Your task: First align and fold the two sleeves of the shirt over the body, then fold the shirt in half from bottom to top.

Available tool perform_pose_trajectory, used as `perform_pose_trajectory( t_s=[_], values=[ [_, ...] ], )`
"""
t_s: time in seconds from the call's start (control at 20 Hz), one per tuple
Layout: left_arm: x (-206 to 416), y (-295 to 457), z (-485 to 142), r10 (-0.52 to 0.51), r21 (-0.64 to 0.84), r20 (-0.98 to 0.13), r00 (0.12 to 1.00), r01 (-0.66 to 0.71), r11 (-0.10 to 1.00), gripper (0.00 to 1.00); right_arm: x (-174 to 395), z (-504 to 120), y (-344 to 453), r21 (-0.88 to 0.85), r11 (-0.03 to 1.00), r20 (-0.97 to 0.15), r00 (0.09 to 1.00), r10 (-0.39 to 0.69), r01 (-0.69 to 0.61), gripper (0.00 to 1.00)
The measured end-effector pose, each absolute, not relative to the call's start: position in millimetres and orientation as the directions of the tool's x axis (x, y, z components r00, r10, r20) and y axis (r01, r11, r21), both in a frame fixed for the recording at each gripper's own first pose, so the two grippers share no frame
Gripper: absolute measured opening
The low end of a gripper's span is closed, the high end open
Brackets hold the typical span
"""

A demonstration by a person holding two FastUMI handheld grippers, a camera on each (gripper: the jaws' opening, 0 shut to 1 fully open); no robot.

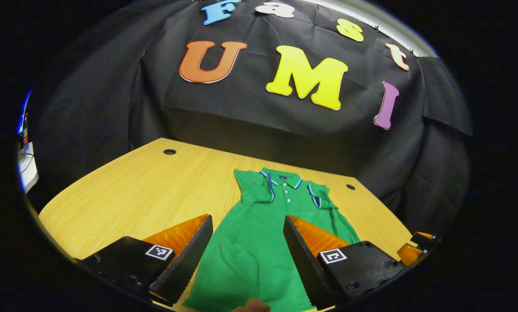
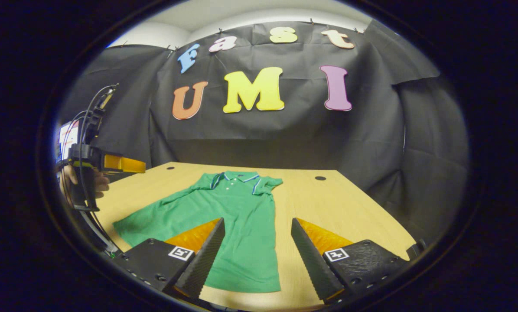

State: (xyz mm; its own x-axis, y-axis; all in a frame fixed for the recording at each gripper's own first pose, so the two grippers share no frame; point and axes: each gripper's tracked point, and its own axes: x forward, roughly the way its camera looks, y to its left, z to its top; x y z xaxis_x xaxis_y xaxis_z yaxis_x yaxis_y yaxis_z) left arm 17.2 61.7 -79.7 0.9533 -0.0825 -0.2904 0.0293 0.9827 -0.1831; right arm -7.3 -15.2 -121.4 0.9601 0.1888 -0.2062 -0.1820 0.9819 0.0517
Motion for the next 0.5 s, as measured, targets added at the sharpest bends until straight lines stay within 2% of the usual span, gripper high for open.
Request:
perform_pose_trajectory(
  t_s=[0.25,0.3,0.4,0.5],
  values=[
    [-31.0,89.9,-169.1,-0.012,-0.085,-0.457,0.889,-0.031,0.996,1.00,-10.1,-166.6,-24.5,0.065,0.987,-0.301,0.940,0.160,-0.147,0.95],
    [-38.7,92.4,-184.9,-0.007,-0.083,-0.493,0.870,-0.039,0.996,1.00,-8.6,-176.1,-27.7,0.079,0.988,-0.329,0.932,0.153,-0.135,0.98],
    [-54.6,103.5,-210.4,0.024,-0.064,-0.560,0.828,-0.072,0.995,1.00,-6.8,-194.6,-31.4,0.103,0.987,-0.385,0.910,0.156,-0.125,0.95],
    [-57.3,105.5,-203.2,0.033,-0.043,-0.529,0.848,-0.065,0.997,1.00,-9.3,-208.0,-29.1,0.117,0.984,-0.427,0.888,0.172,-0.134,0.93]
  ],
)
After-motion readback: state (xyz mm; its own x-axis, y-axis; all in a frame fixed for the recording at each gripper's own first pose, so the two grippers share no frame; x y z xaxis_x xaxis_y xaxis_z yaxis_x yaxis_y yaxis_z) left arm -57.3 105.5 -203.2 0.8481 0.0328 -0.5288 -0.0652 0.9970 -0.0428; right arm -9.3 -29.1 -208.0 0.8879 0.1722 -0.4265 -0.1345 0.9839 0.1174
